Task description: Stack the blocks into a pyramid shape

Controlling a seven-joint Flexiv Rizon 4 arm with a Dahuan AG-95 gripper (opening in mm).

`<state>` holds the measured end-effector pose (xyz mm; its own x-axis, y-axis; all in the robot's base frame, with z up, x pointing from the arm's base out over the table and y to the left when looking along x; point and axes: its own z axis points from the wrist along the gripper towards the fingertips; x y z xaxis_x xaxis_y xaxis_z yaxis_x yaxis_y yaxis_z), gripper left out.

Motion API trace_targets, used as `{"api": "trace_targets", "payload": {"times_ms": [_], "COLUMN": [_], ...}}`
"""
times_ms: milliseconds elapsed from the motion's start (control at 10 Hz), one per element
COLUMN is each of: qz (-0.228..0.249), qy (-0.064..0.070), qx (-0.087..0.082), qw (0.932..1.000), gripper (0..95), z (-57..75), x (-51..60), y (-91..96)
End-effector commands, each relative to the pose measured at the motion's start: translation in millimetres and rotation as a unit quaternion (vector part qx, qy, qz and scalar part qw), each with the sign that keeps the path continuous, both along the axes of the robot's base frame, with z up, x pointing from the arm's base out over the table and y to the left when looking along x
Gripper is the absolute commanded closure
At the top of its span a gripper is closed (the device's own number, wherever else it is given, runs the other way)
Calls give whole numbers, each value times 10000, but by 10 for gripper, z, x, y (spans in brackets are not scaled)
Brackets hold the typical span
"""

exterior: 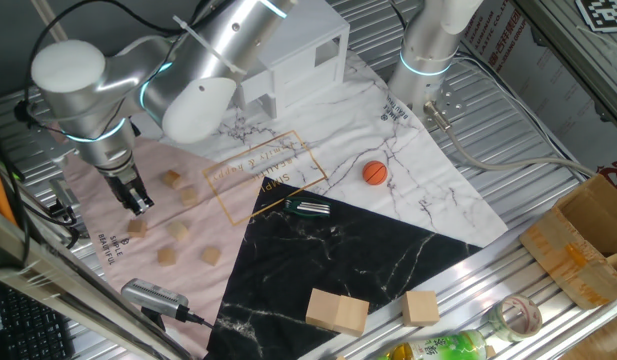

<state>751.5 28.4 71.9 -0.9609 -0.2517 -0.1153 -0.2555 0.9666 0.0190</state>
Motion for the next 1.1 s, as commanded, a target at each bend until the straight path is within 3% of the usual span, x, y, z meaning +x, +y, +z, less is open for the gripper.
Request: {"api": "trace_targets", "payload": {"times_ms": [100,300,700,1100], "qz": [-200,-343,-354,-342], "qy": [-39,58,61,47], "qx": [43,54,54,94], "qw": [9998,9994,9993,9994], "gripper": [950,950,950,950], "z": [7,7,1,-62], "x": [-12,-12,-7,68], "y": [0,0,8,84]}}
